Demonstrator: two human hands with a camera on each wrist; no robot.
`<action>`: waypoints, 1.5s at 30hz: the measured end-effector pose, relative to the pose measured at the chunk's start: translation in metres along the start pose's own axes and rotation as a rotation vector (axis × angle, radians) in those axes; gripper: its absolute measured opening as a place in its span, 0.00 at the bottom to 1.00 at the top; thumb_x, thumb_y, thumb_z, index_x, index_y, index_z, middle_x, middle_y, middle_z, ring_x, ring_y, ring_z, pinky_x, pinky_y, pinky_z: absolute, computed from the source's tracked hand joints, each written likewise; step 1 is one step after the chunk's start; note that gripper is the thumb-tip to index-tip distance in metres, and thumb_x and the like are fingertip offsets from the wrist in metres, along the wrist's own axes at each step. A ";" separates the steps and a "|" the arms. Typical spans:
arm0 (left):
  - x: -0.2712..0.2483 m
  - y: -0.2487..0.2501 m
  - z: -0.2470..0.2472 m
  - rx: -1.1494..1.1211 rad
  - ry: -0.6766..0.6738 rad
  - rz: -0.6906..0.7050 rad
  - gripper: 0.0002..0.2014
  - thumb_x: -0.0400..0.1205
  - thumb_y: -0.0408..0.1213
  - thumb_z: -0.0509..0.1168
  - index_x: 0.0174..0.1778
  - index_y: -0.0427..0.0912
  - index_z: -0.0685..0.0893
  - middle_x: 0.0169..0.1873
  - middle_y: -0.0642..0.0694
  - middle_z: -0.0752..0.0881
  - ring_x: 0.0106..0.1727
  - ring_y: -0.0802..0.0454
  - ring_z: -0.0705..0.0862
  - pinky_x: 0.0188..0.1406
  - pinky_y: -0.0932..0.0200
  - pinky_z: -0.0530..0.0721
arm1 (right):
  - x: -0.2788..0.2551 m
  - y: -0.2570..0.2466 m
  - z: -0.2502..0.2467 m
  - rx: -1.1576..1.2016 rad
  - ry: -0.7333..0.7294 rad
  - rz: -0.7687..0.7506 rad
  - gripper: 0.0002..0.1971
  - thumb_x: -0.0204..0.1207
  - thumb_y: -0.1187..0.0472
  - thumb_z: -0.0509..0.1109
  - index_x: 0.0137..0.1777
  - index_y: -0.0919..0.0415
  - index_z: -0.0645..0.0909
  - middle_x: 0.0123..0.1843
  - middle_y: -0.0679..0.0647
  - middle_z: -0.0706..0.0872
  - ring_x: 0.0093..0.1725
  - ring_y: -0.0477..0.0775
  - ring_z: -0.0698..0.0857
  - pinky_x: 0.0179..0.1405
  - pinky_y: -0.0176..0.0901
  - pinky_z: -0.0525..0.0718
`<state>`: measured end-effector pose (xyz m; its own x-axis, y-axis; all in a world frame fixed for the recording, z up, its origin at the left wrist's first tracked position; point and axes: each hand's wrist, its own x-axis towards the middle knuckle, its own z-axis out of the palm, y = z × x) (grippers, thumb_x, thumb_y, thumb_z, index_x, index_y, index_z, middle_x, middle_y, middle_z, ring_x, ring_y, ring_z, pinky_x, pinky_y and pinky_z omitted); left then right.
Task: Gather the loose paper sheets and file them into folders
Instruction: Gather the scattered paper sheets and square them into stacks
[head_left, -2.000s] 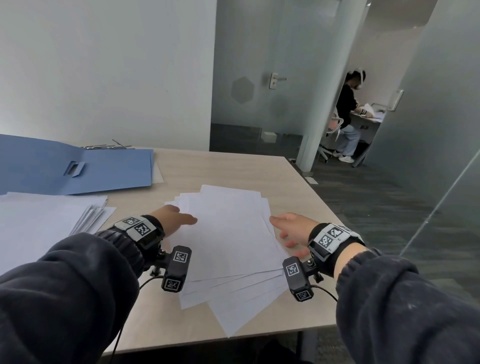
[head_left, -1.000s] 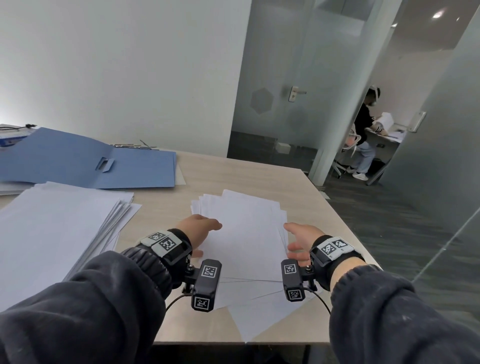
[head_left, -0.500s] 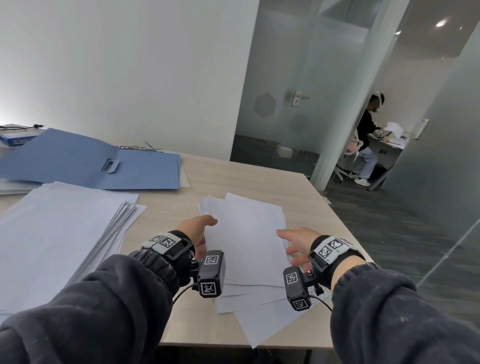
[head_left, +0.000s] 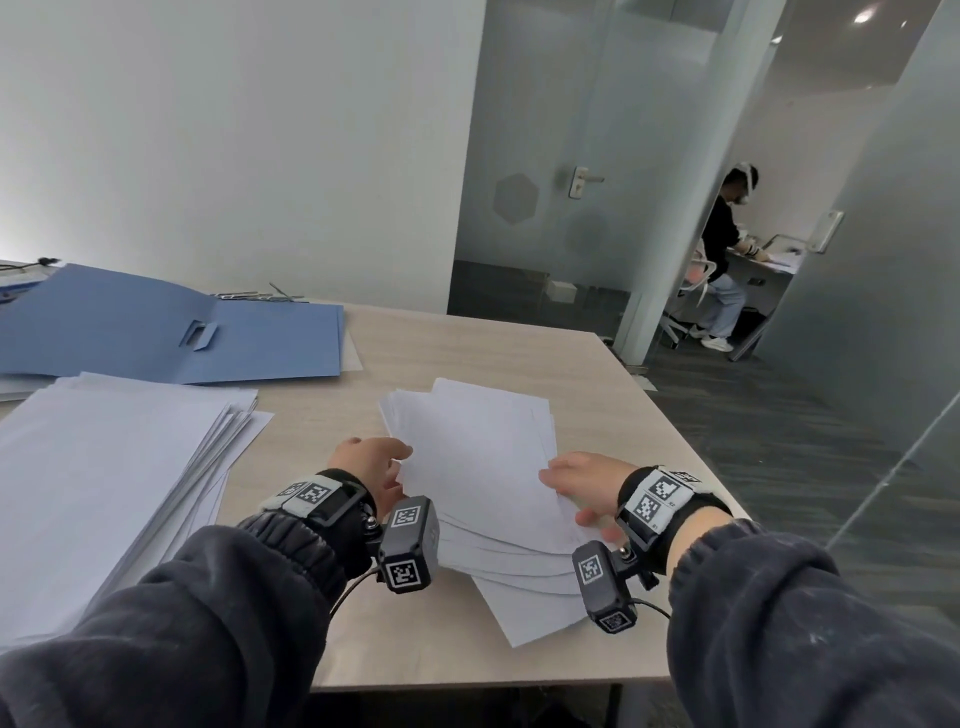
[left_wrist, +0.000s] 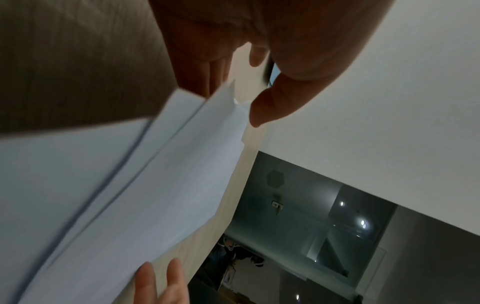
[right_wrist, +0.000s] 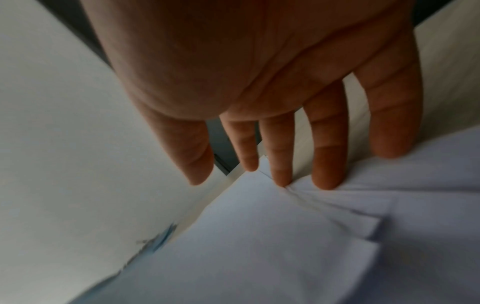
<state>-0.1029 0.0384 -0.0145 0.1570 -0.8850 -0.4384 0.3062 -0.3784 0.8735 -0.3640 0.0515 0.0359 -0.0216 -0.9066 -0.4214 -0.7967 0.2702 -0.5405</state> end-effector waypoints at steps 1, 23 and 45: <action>0.002 -0.001 0.000 0.020 0.001 -0.021 0.14 0.82 0.23 0.64 0.64 0.28 0.78 0.43 0.35 0.85 0.29 0.45 0.85 0.28 0.59 0.85 | -0.001 0.001 0.000 -0.148 -0.029 -0.049 0.27 0.87 0.45 0.62 0.83 0.51 0.68 0.80 0.49 0.74 0.54 0.46 0.81 0.40 0.34 0.80; -0.012 0.019 -0.005 0.344 -0.138 0.384 0.14 0.79 0.23 0.69 0.54 0.46 0.85 0.47 0.41 0.92 0.46 0.39 0.91 0.50 0.42 0.90 | 0.048 0.039 0.007 0.422 0.233 -0.069 0.55 0.63 0.27 0.74 0.87 0.36 0.49 0.78 0.58 0.75 0.68 0.64 0.82 0.68 0.60 0.82; -0.025 0.078 0.011 0.439 -0.189 0.697 0.12 0.80 0.34 0.73 0.58 0.47 0.85 0.45 0.58 0.90 0.46 0.62 0.89 0.48 0.64 0.85 | 0.005 -0.027 -0.022 0.799 0.553 -0.670 0.11 0.81 0.55 0.74 0.62 0.52 0.84 0.58 0.47 0.92 0.59 0.48 0.90 0.67 0.58 0.85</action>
<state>-0.0931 0.0282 0.0673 0.0033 -0.9709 0.2396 -0.2015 0.2341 0.9511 -0.3564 0.0323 0.0644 -0.1582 -0.9086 0.3865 -0.1489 -0.3649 -0.9190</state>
